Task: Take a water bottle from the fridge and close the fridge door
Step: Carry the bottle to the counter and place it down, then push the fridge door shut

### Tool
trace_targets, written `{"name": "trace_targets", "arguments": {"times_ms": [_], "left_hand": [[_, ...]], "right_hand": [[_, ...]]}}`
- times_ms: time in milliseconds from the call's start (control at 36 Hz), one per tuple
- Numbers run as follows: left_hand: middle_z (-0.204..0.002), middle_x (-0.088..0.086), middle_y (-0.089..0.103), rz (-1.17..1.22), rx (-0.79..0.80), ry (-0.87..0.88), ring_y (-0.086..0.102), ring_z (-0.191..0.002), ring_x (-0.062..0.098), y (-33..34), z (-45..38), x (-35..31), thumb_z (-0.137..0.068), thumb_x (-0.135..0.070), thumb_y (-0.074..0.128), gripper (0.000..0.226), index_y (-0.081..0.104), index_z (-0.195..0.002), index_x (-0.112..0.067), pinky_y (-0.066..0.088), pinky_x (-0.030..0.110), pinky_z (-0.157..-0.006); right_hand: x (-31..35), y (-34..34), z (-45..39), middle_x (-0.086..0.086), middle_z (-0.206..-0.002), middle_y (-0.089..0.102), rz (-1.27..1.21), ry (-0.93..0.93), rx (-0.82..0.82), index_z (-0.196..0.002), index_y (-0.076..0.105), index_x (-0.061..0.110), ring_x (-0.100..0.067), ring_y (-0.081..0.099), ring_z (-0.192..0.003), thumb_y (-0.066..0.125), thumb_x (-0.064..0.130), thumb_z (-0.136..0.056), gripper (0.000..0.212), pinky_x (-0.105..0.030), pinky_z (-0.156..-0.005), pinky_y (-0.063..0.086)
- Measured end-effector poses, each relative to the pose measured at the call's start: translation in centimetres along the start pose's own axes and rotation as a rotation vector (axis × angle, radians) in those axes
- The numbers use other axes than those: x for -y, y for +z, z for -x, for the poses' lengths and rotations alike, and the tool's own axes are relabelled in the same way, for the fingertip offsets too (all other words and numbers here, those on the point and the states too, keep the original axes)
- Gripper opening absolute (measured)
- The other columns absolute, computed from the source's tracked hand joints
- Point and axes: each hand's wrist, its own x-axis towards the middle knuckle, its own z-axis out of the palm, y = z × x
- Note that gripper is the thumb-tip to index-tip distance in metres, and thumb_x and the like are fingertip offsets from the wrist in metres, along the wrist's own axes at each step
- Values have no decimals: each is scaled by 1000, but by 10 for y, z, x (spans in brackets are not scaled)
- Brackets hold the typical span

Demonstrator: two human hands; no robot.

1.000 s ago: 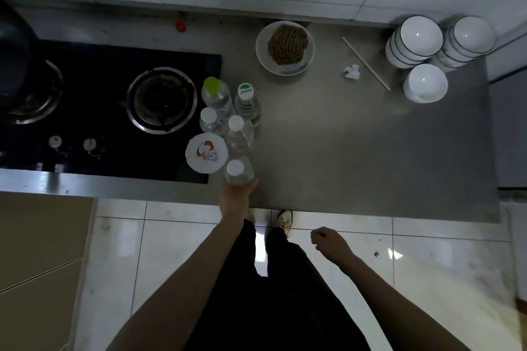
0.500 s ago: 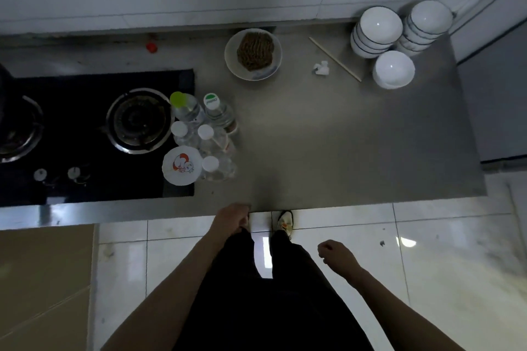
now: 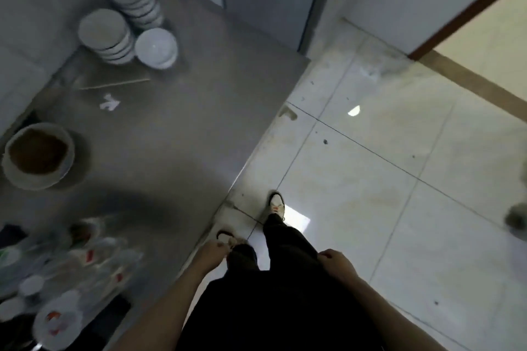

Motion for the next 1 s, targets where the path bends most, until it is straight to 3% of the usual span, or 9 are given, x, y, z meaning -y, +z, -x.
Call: {"name": "trace_targets", "arguments": {"times_ms": [167,306,444,611,667,750,833,944,1000], "left_hand": [[-91,6,59,-135,-57,144,54,-88,19,-18,-27,-131,-99,-15,60,9,60,-90,-15,37,27,-78],[-92,6,63,-64,-86,212,58,-89,20,-23,-32,-225,-103,-21,56,9,63,-98,-17,41,29,-82],[-99,12,66,9,-63,173,59,-91,22,-14,-30,-281,-105,-25,54,16,64,-106,-13,43,31,-83],[-82,14,49,-226,-33,113,45,-71,20,-8,-36,-315,-104,-15,51,19,51,-85,-12,33,29,-62],[-90,18,50,-234,-30,61,46,-77,20,-7,-46,-329,-106,-15,47,18,53,-91,-9,34,31,-69],[-111,21,65,-191,-41,5,66,-99,22,-6,-70,-362,-109,-13,42,29,69,-105,-4,46,35,-86],[-83,15,54,-154,-67,-16,55,-71,24,-6,-79,-433,-103,-6,49,31,56,-73,-10,41,34,-70],[-84,16,56,-203,-41,51,52,-71,25,-6,-101,-543,-102,-7,49,28,57,-75,-6,39,32,-71],[-88,20,54,-231,-25,110,51,-80,24,-4,-107,-603,-101,-6,48,20,57,-84,-4,34,31,-68]], "right_hand": [[-55,-32,-15,-11,-119,74,-161,161,-15,-93,74,8,-22,61,-96,52,19,-97,25,-30,-84,46],[-58,-106,-39,-7,-98,68,-191,104,-15,-84,65,15,-23,61,-88,54,17,-95,15,-28,-78,43],[-39,-199,-63,-21,-93,68,-292,39,-70,-92,67,-6,-26,57,-82,52,13,-96,25,-33,-75,38],[0,-316,-86,-17,-105,75,-511,-91,-155,-108,72,3,-22,62,-81,55,18,-96,25,-35,-77,45],[6,-350,-97,-12,-109,74,-569,-126,-179,-111,71,9,-19,64,-82,54,21,-98,24,-35,-79,47],[6,-395,-117,-8,-110,74,-612,-140,-207,-113,70,14,-20,65,-85,52,23,-100,24,-35,-82,48],[-8,-429,-131,-10,-109,74,-592,-87,-205,-112,70,9,-30,70,-95,51,22,-99,26,-36,-81,48],[-46,-463,-143,-24,-97,71,-550,51,-172,-106,67,-11,-28,58,-80,51,17,-98,32,-35,-74,41],[-63,-483,-146,-21,-103,74,-561,99,-162,-102,71,-5,-25,59,-82,51,16,-98,29,-35,-75,43]]}}
